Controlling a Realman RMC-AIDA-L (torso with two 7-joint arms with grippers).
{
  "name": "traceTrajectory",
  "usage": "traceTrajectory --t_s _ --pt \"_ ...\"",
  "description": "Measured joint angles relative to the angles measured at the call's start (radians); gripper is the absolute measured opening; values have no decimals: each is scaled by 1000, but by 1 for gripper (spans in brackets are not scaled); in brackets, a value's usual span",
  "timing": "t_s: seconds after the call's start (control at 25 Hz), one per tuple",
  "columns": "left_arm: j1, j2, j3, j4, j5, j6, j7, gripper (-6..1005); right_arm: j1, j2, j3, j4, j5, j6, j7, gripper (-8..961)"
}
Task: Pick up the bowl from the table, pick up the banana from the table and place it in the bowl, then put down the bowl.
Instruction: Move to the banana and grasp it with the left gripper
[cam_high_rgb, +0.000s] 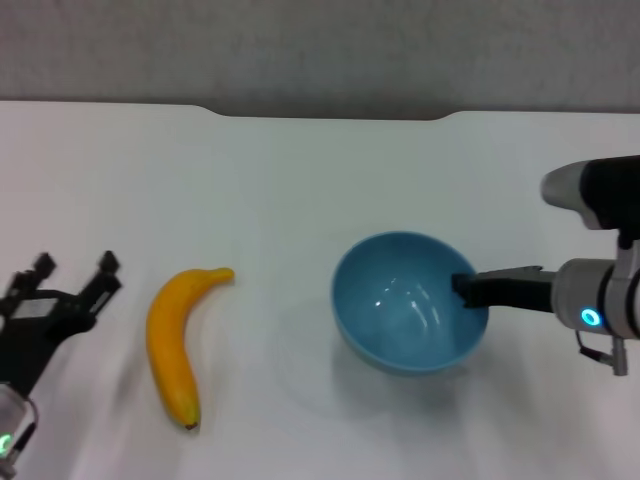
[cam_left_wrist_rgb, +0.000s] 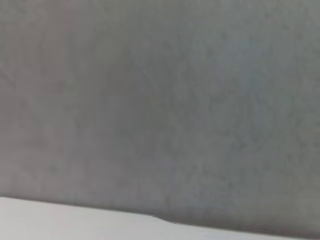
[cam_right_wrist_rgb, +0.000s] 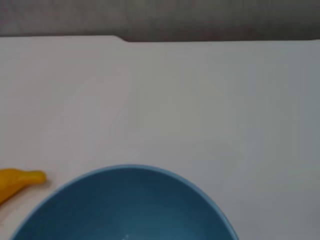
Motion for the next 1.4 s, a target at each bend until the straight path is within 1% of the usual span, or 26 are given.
traceTrajectory --t_s 0.12,0.24,0.28,0.32,0.36,0.4,0.48,0.52,0.56,0.64,0.68,0.72,0.76,0.8,0.84,0.88,1.0,1.04,1.16,1.2,1.28,1.4 --pt "6 10 -5 -99 74 152 -52 893 -21 -1 31 -22 -26 11 -2 34" --pt "15 29 -11 -217 170 336 -128 894 -36 -1 47 -41 -44 19 -2 34" --pt "18 35 -15 -263 204 413 -155 894 -37 -1 49 -42 -45 19 -2 34" --pt "23 41 -24 -342 264 542 -188 894 -39 -1 50 -42 -47 19 -2 34" --pt "23 41 -24 -342 264 542 -188 894 -39 -1 50 -42 -47 19 -2 34" --pt "27 42 -32 -393 304 634 -200 894 -39 -1 50 -42 -49 19 -2 34" --pt "33 38 -44 -464 358 763 -205 894 -40 0 50 -43 -53 19 -2 34" --pt "35 34 -51 -497 381 818 -205 893 -40 0 50 -43 -54 19 -2 34" --pt "37 25 -57 -547 415 910 -201 893 -41 0 50 -44 -54 19 -2 34" --pt "29 18 -58 -593 438 1026 -193 893 -41 0 50 -44 -54 18 -2 34" --pt "25 16 -58 -601 441 1049 -189 893 -41 0 49 -44 -55 17 -2 34" --pt "6 12 -55 -620 443 1128 -169 893 -41 0 48 -45 -55 17 -2 34" --pt "-4 9 -54 -625 441 1157 -160 893 -41 0 47 -45 -55 17 -2 34" --pt "-33 6 -53 -627 423 1220 -134 893 -41 0 46 -46 -55 16 -2 34" --pt "-33 6 -53 -627 423 1220 -134 893 -40 0 45 -47 -55 15 -3 34" --pt "-47 5 -54 -626 408 1245 -122 894 -38 0 44 -49 -55 15 -3 34" --pt "-82 7 -68 -626 336 1298 -70 894 -37 0 42 -53 -54 14 -3 34" --pt "-101 7 -83 -630 290 1334 -21 894 -38 0 42 -54 -54 13 -3 34" --pt "-140 7 -109 -639 219 1418 58 894 -38 0 42 -56 -54 13 -3 34" --pt "-164 8 -117 -644 196 1471 83 894 -37 0 42 -57 -54 13 -3 34" --pt "-187 9 -120 -646 197 1523 83 894 -35 1 41 -58 -54 13 -3 34" --pt "-201 8 -123 -646 205 1553 83 893 -35 2 39 -59 -52 13 -5 34"
